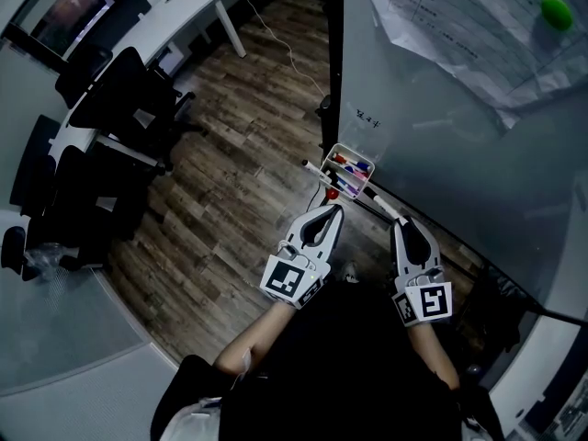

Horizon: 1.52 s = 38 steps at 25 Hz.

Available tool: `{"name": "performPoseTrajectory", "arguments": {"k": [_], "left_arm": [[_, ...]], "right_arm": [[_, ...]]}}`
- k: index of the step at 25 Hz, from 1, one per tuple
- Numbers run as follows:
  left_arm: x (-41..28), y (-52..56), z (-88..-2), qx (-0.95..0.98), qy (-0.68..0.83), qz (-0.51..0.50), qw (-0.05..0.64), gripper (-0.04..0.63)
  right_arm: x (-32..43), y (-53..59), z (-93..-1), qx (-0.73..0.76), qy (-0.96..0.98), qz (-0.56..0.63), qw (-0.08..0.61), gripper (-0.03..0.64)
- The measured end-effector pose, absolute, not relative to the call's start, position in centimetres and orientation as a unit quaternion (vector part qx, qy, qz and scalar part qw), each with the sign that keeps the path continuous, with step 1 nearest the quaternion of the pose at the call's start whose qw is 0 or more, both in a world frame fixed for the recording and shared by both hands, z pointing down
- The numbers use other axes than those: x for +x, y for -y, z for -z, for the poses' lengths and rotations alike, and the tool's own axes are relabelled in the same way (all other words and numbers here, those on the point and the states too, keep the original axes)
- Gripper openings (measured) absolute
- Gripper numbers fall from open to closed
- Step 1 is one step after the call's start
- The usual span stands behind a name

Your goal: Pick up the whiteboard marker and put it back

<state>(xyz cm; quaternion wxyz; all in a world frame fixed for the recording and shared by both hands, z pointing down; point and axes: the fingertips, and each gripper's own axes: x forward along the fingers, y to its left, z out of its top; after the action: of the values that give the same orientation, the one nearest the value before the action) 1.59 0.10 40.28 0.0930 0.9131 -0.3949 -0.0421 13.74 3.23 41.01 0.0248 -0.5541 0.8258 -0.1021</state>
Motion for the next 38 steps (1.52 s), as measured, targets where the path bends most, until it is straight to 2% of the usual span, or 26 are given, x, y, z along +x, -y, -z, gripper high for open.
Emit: {"name": "performPoseTrajectory", "arguments": {"k": [23, 38], "left_arm": [[0.3, 0.1, -40.9, 0.914, 0.39, 0.036, 0.1, 0.008], [-3.0, 0.9, -41.8, 0.92, 0.372, 0.034, 0.114, 0.008]], "right_arm": [[12.4, -3.1, -41.0, -0.554, -0.826, 0.101, 0.016, 0.083], [9.5, -2.0, -41.7, -0.575, -0.811, 0.107, 0.008, 0.083]]}}
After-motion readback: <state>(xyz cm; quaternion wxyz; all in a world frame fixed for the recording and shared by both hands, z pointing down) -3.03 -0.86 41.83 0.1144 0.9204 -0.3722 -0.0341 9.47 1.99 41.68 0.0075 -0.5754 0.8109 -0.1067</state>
